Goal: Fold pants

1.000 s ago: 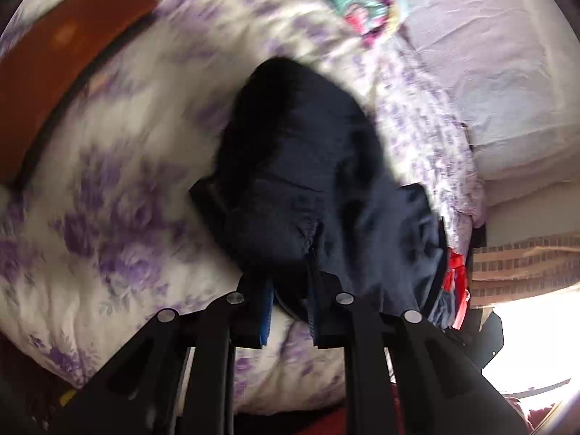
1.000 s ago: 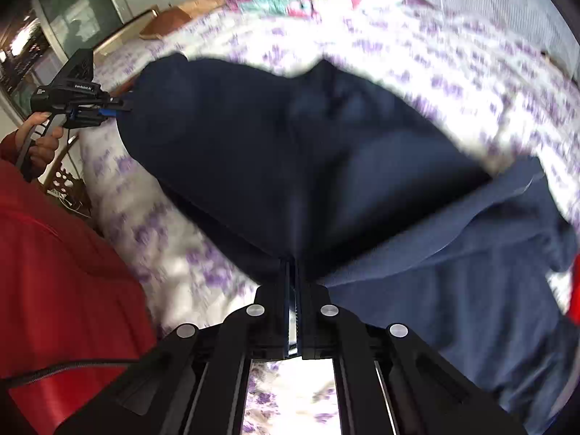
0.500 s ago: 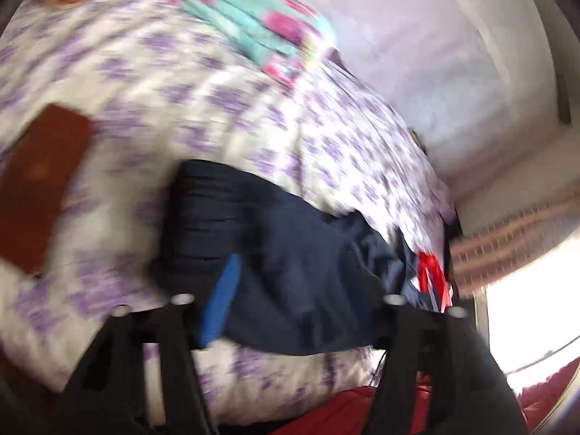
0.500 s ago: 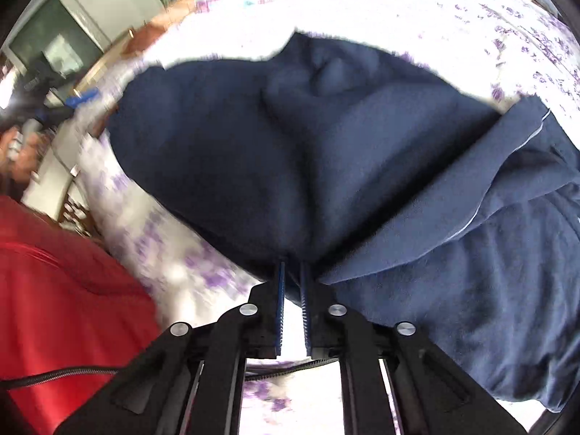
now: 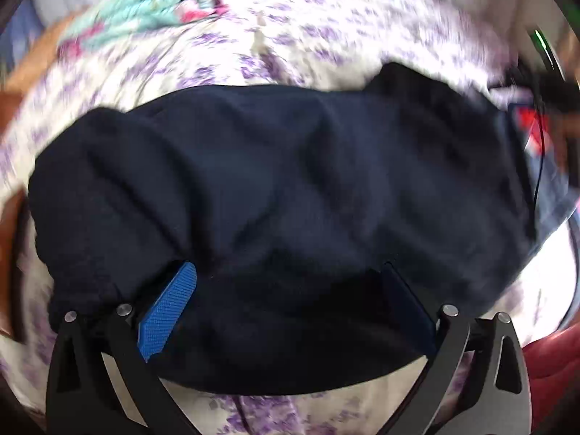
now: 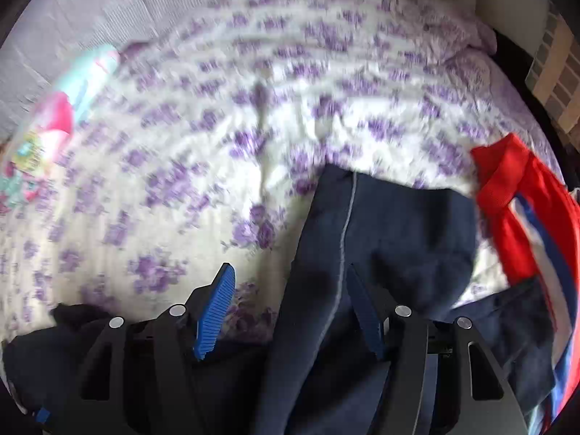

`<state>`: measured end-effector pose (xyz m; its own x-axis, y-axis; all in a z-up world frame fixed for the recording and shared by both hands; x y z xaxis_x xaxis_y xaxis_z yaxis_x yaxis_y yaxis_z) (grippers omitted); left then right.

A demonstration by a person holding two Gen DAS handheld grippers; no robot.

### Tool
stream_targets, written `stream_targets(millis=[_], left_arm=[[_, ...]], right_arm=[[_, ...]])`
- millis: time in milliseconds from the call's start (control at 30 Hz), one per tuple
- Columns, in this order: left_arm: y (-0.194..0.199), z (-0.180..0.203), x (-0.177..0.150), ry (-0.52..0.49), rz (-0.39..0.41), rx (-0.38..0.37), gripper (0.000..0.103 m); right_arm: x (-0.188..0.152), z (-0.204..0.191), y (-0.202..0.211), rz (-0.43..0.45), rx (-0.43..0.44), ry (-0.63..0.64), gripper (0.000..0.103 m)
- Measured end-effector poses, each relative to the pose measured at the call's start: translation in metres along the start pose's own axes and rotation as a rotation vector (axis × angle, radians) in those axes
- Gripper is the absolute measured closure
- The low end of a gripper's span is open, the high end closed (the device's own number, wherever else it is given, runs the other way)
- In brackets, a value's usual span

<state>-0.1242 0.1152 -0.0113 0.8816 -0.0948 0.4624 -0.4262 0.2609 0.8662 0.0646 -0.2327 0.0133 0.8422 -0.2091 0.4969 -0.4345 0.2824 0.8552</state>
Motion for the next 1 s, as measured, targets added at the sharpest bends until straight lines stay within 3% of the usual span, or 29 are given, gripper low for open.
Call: stream_targets(millis=[67, 100, 133, 200, 233, 333, 433, 500, 567, 600, 700, 800, 900, 967, 1000], left_arm=[[0.001, 0.000, -0.002, -0.020, -0.002, 0.007, 0.004], [0.002, -0.001, -0.001, -0.015, 0.003, -0.004, 0.004], [0.004, -0.004, -0.001, -0.010, 0.008, -0.016, 0.004], [0.002, -0.005, -0.001, -0.007, 0.013, -0.029, 0.004], [-0.002, -0.002, 0.002, -0.009, 0.013, -0.031, 0.004], [-0.003, -0.007, 0.003, -0.025, 0.005, -0.044, 0.004], [-0.002, -0.010, 0.002, -0.045, -0.001, -0.061, 0.004], [-0.007, -0.011, 0.004, -0.058, -0.006, -0.058, 0.004], [-0.006, -0.009, 0.002, -0.078, -0.014, -0.048, 0.004], [-0.007, -0.008, 0.003, -0.093, -0.022, -0.041, 0.004], [-0.009, -0.004, 0.007, -0.119, -0.044, -0.034, 0.004], [-0.011, -0.003, 0.009, -0.125, -0.047, -0.028, 0.004], [-0.013, 0.000, 0.009, -0.131, -0.050, -0.015, 0.004], [-0.013, 0.002, 0.010, -0.128, -0.044, -0.012, 0.004], [-0.014, 0.002, 0.010, -0.127, -0.040, -0.006, 0.004]], right_arm=[[-0.007, -0.004, -0.014, -0.017, -0.065, -0.001, 0.039], [-0.012, -0.002, -0.017, -0.006, -0.078, -0.003, 0.049], [-0.017, 0.003, -0.017, 0.003, -0.077, -0.008, 0.077], [-0.023, 0.019, -0.010, 0.020, -0.028, -0.044, 0.094], [-0.026, 0.034, -0.001, 0.039, 0.020, -0.087, 0.096], [-0.045, 0.090, 0.049, 0.128, 0.102, -0.203, 0.096], [-0.084, 0.159, 0.087, 0.167, 0.086, -0.339, 0.096], [-0.134, 0.203, 0.077, 0.076, 0.076, -0.478, 0.096], [-0.183, 0.227, 0.048, -0.076, 0.029, -0.561, 0.095], [-0.199, 0.235, 0.041, -0.110, 0.025, -0.614, 0.095], [-0.221, 0.251, 0.045, -0.069, 0.080, -0.769, 0.092], [-0.203, 0.243, 0.062, 0.018, 0.020, -0.671, 0.077], [-0.188, 0.228, 0.086, 0.133, -0.051, -0.561, 0.074], [-0.178, 0.218, 0.094, 0.195, -0.025, -0.496, 0.074], [-0.169, 0.210, 0.091, 0.196, -0.010, -0.443, 0.069]])
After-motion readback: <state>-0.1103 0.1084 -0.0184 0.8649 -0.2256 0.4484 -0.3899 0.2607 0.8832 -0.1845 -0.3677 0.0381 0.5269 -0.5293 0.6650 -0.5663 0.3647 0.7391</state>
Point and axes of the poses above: each gripper's, at about its wrist camera, not at the fingertips, and y roughly against the way its jaws point, z to its right, x to its top, the point moved 1 cm from there along -y, roughly the way its jaws point, and after that the axes turned 11 degrees about -x, right-handed, at the moved point
